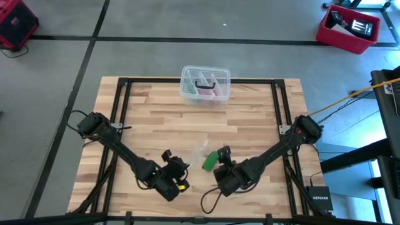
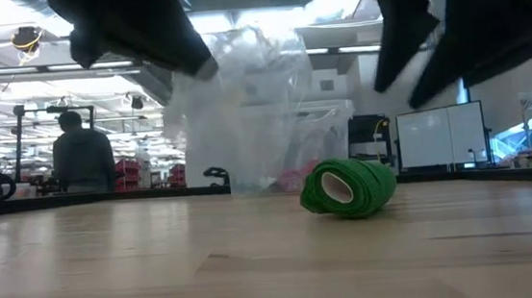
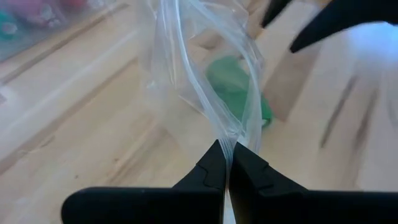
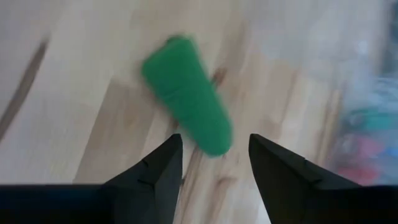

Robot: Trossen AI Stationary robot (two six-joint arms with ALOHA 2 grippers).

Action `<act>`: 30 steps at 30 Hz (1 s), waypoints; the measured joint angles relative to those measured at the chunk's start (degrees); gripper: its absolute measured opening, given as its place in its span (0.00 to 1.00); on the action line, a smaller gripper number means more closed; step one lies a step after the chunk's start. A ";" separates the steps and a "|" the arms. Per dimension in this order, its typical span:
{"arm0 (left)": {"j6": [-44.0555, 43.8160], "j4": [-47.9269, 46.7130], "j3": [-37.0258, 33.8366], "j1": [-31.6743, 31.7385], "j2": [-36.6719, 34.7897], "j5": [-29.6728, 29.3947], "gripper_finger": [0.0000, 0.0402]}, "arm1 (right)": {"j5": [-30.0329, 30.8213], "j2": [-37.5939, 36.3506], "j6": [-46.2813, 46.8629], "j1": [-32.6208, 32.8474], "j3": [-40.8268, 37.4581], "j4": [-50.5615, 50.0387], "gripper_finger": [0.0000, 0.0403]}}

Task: Roll bandage
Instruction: Open the transparent zip lock bag

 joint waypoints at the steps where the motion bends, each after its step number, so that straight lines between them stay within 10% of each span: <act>1: 0.13 0.03 0.00 -0.30 -0.26 0.04 0.00 | 0.81 -0.92 -0.35 0.00 -0.58 1.45 0.46; 12: 2.05 -0.03 0.01 -1.72 -0.52 0.24 0.00 | 21.11 -13.12 -4.70 -3.05 -7.37 19.29 0.46; 30: 2.47 0.13 0.01 -0.87 -0.52 -0.17 0.00 | 7.11 -3.20 -8.95 -7.10 -11.58 45.83 0.46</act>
